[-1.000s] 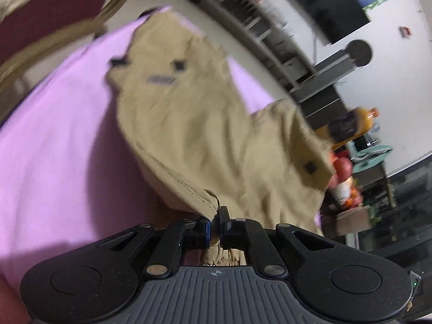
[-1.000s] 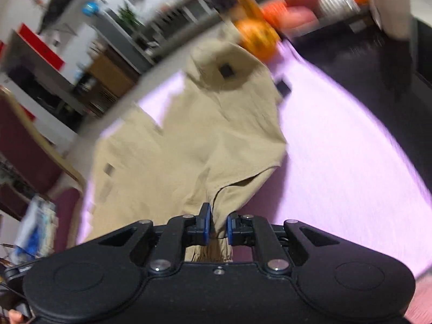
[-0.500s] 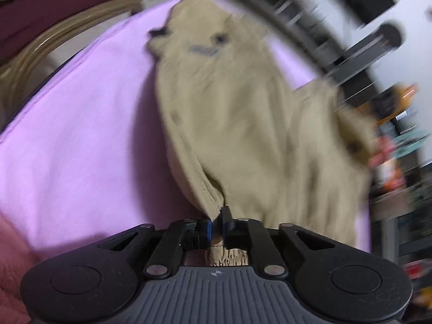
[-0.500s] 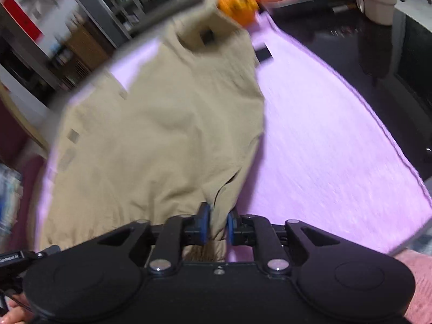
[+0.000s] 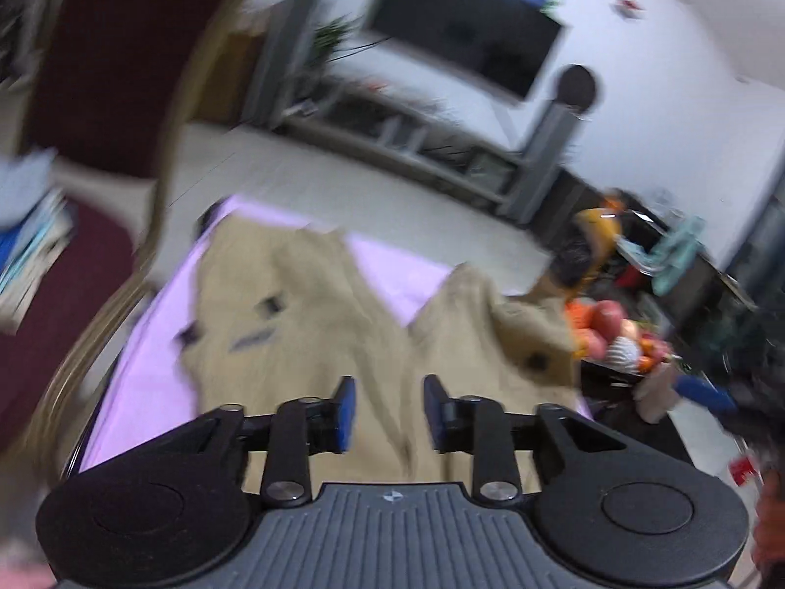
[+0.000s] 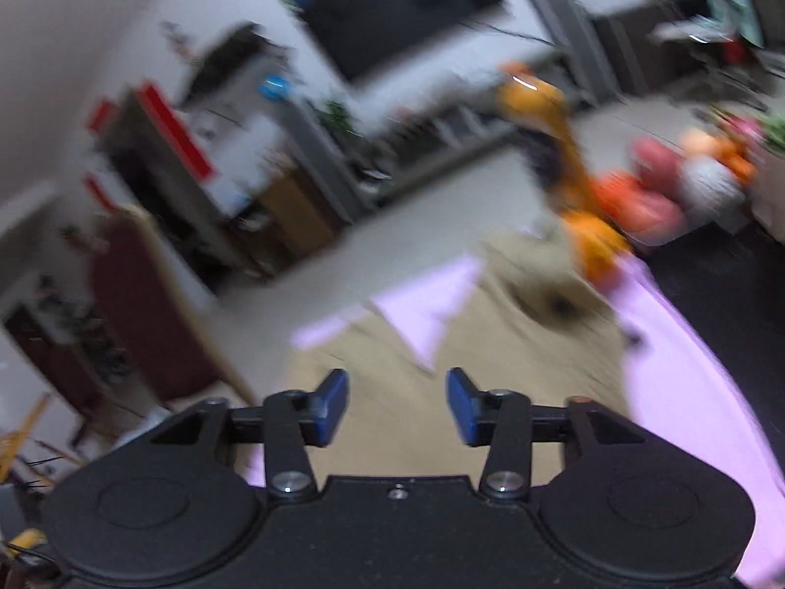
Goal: Fold clothes
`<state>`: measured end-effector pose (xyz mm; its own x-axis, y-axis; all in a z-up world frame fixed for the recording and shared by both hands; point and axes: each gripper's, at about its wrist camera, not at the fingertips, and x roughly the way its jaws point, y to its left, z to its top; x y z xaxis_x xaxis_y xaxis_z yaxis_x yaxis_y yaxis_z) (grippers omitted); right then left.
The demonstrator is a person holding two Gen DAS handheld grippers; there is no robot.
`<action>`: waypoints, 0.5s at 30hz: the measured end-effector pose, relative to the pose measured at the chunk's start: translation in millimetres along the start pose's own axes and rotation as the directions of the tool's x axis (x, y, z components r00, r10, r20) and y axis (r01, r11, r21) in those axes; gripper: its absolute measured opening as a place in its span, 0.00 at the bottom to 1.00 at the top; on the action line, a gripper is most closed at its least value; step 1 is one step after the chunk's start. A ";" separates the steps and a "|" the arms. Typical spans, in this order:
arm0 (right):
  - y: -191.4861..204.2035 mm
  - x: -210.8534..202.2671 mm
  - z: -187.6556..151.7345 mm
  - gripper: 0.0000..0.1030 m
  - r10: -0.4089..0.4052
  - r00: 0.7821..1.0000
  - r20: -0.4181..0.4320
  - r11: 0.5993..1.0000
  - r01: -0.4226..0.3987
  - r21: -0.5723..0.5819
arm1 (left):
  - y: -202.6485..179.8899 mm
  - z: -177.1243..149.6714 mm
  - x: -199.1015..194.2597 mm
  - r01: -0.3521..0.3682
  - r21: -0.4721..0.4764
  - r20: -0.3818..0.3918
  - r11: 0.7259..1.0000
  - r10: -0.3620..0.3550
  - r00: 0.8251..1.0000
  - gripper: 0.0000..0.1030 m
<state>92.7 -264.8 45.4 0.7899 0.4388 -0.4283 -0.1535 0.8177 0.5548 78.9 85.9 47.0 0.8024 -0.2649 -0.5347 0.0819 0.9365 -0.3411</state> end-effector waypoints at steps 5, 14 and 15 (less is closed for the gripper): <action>0.7 70.3 10.8 0.72 0.045 0.996 -0.072 0.999 -0.046 -0.014 | -13.4 0.4 63.3 0.025 0.083 -0.067 0.996 -0.019 0.998 0.29; -97.7 150.0 -65.3 0.19 0.010 0.961 -0.278 0.978 0.049 0.203 | 14.2 -66.3 123.6 0.169 0.008 -0.238 0.986 -0.162 0.958 0.23; -100.3 151.9 -68.1 0.20 0.101 0.952 -0.288 0.967 -0.026 0.254 | 8.8 -68.7 123.0 0.196 0.039 -0.232 0.980 -0.182 0.956 0.24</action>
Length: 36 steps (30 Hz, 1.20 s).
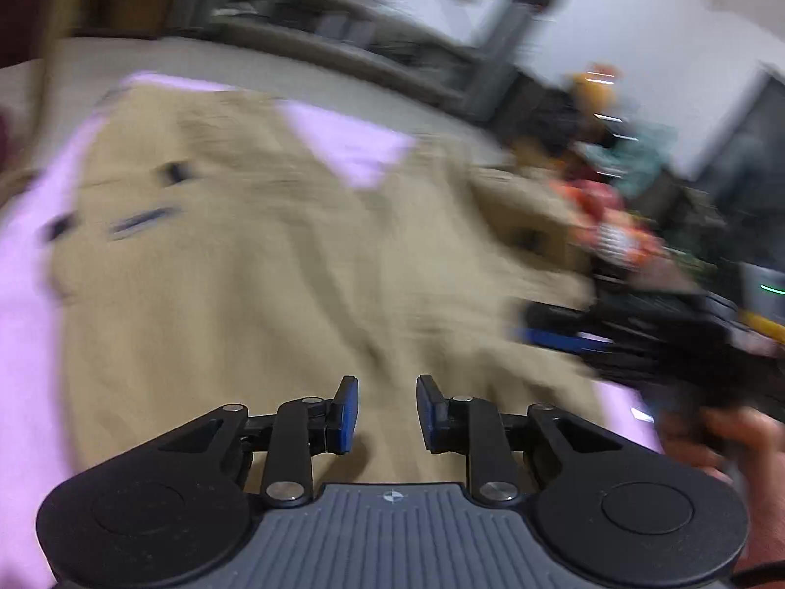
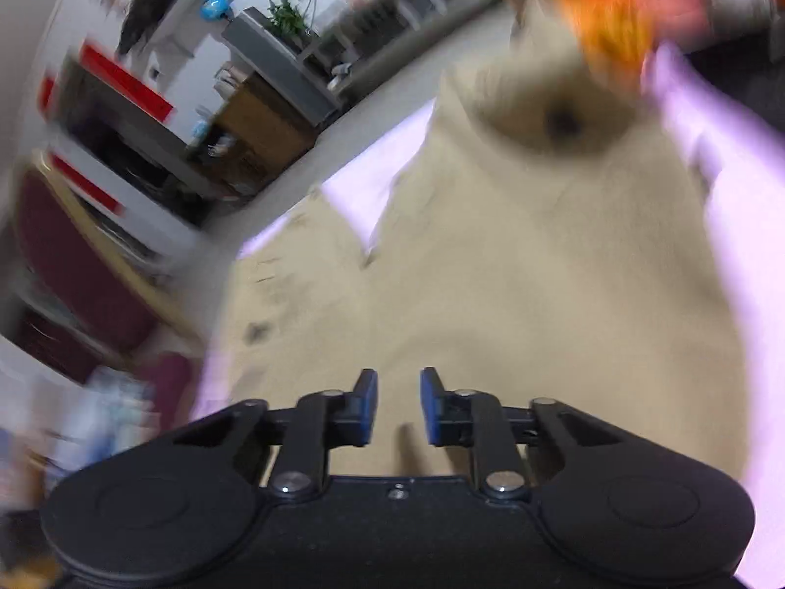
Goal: Fold clothes
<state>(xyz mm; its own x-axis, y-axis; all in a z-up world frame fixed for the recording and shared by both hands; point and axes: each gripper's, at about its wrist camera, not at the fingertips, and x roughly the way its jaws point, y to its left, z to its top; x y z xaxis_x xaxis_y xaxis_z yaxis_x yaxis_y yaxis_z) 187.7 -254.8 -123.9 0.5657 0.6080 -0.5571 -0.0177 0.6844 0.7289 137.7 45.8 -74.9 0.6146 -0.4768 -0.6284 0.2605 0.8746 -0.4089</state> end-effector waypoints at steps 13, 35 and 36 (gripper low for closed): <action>-78.9 11.5 3.4 0.00 -0.029 0.989 -0.144 0.985 0.053 0.165 | 50.1 -27.2 25.5 -0.244 -0.073 -0.069 0.967 0.239 0.968 0.13; 3.7 -10.2 55.5 0.24 -0.024 1.000 0.021 0.999 0.023 0.040 | 54.0 61.1 26.9 -0.351 0.110 -0.004 0.930 0.353 0.936 0.09; 8.5 2.8 57.0 0.24 -0.001 1.000 -0.015 0.999 0.002 0.043 | 55.9 61.2 37.3 -0.330 0.127 -0.015 0.935 0.335 0.942 0.09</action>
<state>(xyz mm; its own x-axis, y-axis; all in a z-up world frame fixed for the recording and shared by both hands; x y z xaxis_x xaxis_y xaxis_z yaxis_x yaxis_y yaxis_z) 236.1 -270.3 -96.6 0.5529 0.6133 -0.5640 0.0188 0.6676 0.7443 220.7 82.2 -80.7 0.6549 -0.1580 -0.7391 0.1354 0.9866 -0.0909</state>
